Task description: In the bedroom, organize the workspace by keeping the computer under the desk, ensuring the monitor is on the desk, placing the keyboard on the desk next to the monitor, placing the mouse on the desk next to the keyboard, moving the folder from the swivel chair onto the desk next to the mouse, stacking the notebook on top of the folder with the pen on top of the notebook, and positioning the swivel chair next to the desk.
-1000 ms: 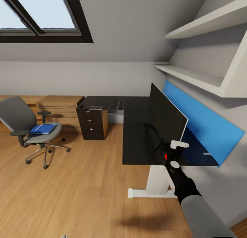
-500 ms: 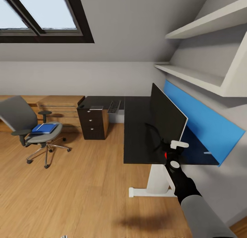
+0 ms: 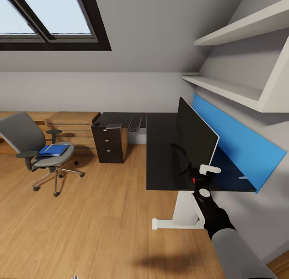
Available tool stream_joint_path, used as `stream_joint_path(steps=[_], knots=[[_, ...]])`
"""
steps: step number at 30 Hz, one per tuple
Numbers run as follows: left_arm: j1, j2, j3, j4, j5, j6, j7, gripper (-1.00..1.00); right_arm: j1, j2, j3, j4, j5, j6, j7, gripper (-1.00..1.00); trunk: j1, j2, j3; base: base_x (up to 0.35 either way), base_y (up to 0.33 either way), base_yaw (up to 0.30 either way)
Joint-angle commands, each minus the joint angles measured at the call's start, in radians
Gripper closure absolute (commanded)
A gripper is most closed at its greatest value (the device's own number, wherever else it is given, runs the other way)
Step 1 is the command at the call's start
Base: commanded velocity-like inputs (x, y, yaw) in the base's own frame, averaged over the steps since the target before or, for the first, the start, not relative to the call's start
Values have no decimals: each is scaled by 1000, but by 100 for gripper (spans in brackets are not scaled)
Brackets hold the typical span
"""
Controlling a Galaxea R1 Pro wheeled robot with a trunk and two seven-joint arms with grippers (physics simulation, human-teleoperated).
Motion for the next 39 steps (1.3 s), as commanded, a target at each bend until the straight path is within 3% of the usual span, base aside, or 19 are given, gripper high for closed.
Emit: stream_joint_path(steps=[1, 39], knots=[[-1, -1, 8, 0, -8, -2, -6, -100, -1, 1, -1, 1, 2, -3, -2, -100, 0, -1, -1, -2, 2, 0], [-1, -2, 9, 0, -8, -2, -6, -100, -1, -1, -1, 0, 2, -3, -2, -100, 0, -1, -1, -33, 9, 0]])
